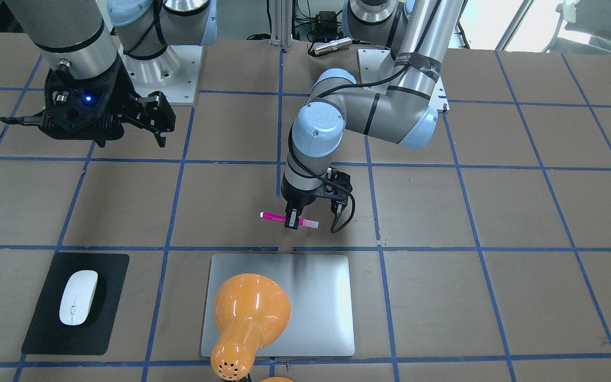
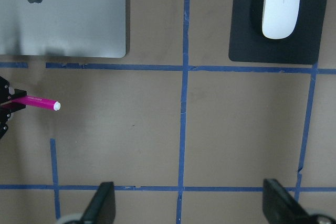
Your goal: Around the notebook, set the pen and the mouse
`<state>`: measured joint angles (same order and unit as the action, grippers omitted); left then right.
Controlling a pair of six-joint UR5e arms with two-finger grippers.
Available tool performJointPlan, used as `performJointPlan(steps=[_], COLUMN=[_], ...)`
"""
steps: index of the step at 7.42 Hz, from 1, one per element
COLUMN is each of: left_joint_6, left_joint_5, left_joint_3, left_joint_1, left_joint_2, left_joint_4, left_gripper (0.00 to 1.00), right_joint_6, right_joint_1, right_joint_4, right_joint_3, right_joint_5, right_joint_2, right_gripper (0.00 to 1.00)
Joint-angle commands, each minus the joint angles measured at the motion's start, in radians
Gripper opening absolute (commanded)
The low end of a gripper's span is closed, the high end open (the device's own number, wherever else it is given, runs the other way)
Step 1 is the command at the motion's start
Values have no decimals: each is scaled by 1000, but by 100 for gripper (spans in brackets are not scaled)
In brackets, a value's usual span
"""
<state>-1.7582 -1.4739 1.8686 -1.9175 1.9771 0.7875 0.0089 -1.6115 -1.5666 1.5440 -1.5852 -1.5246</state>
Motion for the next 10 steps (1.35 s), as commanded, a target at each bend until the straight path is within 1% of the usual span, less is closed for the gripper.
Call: performJointPlan(steps=[1,4,5,8,9,10], left_joint_6=[-69,-122,-157,-152,-139,-126], left_joint_5=[-6,4,1,4,-2,-3], left_joint_3=[0,3,1,1,4,1], left_joint_1=[-26,-53,-67,-67,-69,-69], left_joint_2=[8,26,32,55,54,52], left_joint_4=[-10,-4,-8,-11,-2,-7], left_gripper=[0,0,0,0,54,61], right_joint_6=[-1,-49,-41,-41,-40,-40], right_joint_1=[8,85,82,79,79,79], right_joint_4=[-19,-12,-12,-10,-10,-10], right_joint_3=[1,1,4,2,2,5], right_joint_5=[8,7,7,7,8,8], right_joint_2=[3,-3,-11,-11,-14,-12], right_gripper=[100,100,100,100,100,100])
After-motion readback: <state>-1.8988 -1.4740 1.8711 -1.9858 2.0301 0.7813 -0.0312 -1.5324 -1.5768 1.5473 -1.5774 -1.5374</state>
